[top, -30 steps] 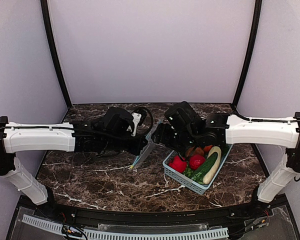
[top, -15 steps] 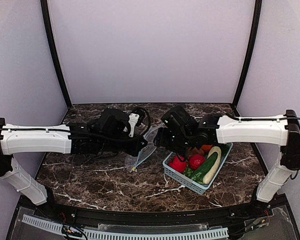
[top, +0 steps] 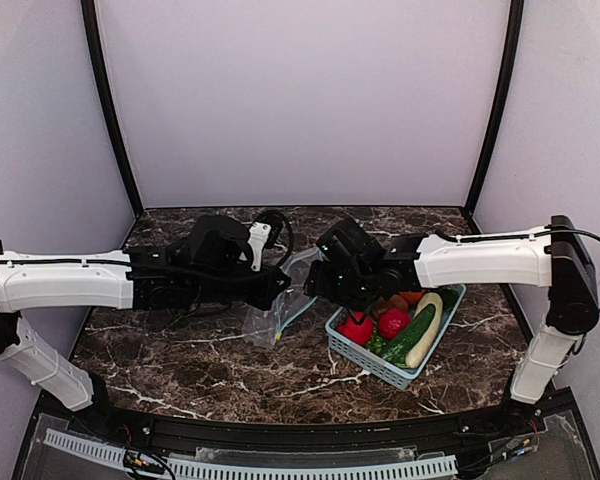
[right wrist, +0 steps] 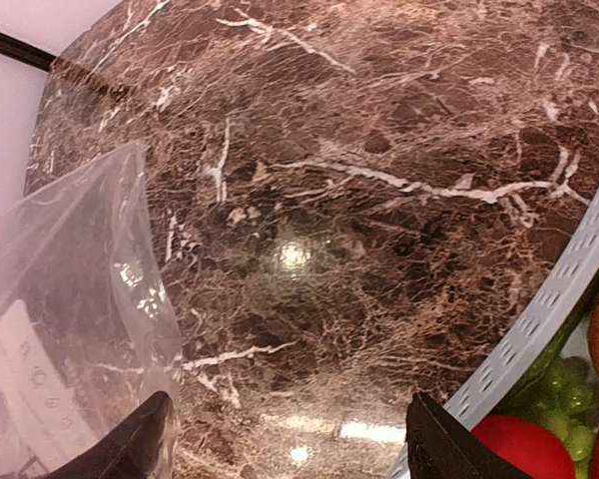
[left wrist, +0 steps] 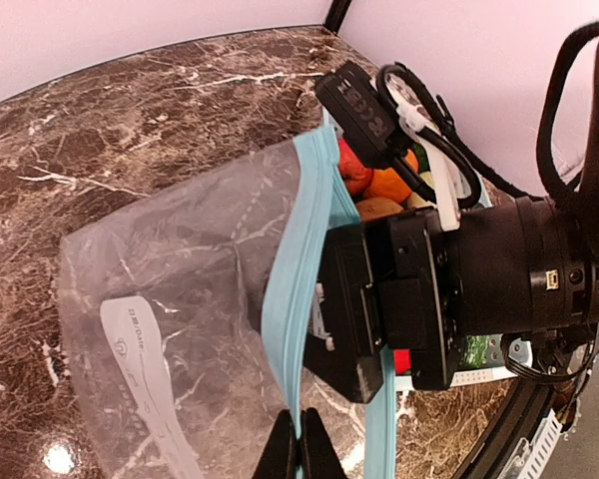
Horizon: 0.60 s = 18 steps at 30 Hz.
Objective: Place the food in the zip-top bag and seal the zipper
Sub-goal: Open the zipper food storage bag at the center of the board.
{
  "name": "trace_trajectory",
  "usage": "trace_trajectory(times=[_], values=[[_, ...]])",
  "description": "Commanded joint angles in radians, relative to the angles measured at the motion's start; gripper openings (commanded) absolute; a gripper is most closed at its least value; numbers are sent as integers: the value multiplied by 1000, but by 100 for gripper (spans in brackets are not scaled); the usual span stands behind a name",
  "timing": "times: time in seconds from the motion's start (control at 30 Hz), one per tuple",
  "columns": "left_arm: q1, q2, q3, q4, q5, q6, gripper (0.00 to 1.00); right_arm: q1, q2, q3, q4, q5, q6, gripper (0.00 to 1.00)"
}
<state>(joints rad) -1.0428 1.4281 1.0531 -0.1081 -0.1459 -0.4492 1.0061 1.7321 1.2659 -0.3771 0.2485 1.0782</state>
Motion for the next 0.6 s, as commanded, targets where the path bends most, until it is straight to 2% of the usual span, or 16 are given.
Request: trace_trajectory(times=[0.0,0.4,0.5,0.57], values=[[0,-84,-6,-68,-132,17,1,-19,11,-15,-72,84,15,77],[0,-130,30,-237,-307,49,1,-35,19,4,-263,222,38,77],[1,-132,33,-243,-309,50,1,-35,13,7,-272,224,33,80],[1,-128,26,-226,-260,58,1,-35,4,14,-240,194,-5,83]])
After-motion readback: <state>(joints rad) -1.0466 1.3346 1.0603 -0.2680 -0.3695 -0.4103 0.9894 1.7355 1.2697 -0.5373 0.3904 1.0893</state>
